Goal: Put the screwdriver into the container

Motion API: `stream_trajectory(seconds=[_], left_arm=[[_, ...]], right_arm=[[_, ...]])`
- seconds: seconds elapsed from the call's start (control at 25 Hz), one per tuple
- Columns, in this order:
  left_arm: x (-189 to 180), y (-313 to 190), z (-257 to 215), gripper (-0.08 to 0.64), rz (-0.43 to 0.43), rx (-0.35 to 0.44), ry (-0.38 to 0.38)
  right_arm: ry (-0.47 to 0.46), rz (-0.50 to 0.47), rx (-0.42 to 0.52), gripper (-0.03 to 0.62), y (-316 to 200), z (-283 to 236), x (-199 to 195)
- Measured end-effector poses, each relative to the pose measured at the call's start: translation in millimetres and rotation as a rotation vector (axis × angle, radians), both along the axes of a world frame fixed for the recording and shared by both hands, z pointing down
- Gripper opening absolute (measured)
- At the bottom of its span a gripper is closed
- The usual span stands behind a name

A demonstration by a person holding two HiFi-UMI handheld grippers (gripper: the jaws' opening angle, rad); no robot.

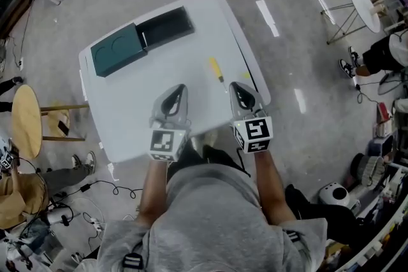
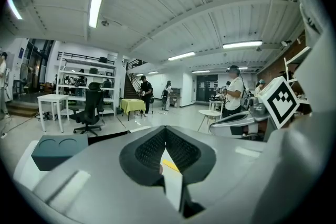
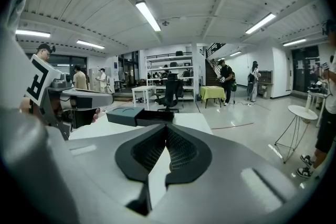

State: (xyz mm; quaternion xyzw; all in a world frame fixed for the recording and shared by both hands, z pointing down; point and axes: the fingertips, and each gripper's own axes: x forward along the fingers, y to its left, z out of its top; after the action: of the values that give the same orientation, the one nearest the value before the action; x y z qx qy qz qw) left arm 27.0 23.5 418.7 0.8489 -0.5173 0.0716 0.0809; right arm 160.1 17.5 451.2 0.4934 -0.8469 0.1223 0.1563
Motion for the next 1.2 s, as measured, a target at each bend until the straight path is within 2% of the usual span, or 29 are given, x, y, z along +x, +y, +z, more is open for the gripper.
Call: stream_trajectory(seconds=[0.76, 1.2], left_arm=[[-14.5, -46.9, 99.6, 0.011, 0.026, -0.216, 0.004], [-12.7, -63.2, 135.0, 0.011, 0.046, -0.292, -0.003]], right_arm=[[0.029, 0.029, -0.216, 0.003, -51.0, 98.6, -7.4], [0.054, 0.029, -0.322, 0.005, -68.1, 144.1, -6.0]])
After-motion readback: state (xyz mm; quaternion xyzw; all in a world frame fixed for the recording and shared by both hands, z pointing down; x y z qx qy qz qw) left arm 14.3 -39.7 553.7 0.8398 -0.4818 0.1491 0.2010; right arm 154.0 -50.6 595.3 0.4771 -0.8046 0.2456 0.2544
